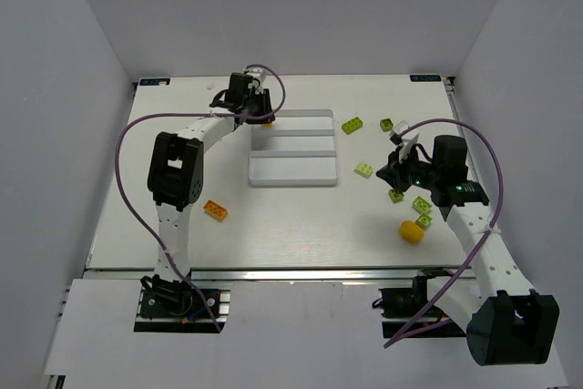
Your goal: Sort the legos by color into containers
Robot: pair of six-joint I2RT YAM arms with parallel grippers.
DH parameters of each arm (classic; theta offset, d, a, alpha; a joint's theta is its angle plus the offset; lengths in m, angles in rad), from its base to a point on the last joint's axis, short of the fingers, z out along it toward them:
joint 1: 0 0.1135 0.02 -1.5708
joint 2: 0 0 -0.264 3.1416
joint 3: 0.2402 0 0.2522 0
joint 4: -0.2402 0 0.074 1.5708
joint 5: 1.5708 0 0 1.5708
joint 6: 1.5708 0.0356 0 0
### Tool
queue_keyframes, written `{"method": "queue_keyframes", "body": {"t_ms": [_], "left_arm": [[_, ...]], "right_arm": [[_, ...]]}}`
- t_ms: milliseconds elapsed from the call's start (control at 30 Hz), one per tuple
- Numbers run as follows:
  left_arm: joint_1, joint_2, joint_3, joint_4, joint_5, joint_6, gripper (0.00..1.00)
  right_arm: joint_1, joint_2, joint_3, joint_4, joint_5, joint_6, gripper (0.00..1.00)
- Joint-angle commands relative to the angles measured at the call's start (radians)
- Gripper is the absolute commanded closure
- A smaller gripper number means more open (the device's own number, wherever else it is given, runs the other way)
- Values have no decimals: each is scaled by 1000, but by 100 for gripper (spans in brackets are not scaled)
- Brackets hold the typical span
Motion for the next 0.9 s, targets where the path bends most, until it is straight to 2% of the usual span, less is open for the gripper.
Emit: {"method": "queue_keyframes", "body": {"t_ms": [0, 300, 333, 467, 533, 600, 700, 733, 833, 867], "left_arm": [[-14, -3, 68, -9, -48, -6, 62], [-14, 57, 145, -49, -82, -12, 53], [-14, 57, 142, -49, -79, -9, 47], [-14, 42, 109, -39, -80, -6, 39], [-14, 31, 97, -41, -87, -3, 33], [-14, 25, 97, -49, -87, -3, 31], [-14, -21, 91, -53, -82, -7, 31], [-14, -71, 76, -53, -79, -12, 31], [-14, -186, -4, -47, -73, -47, 36], [-3, -284, -38, -47, -65, -61, 42]], "right_arm": [[1, -18, 32, 25, -11, -7, 100], [1, -16, 32, 25, -11, -5, 100], [1, -16, 32, 25, -14, -7, 100], [1, -15, 35, 22, -15, -7, 92], [1, -16, 34, 20, -15, -7, 83], [-2, -16, 35, 20, -18, -7, 76], [-23, -15, 32, 17, -23, -16, 56], [-3, -13, 31, 17, -24, -31, 43], [1, 2, 20, 11, -37, -82, 27], [1, 7, 20, 5, -35, -93, 26]]}}
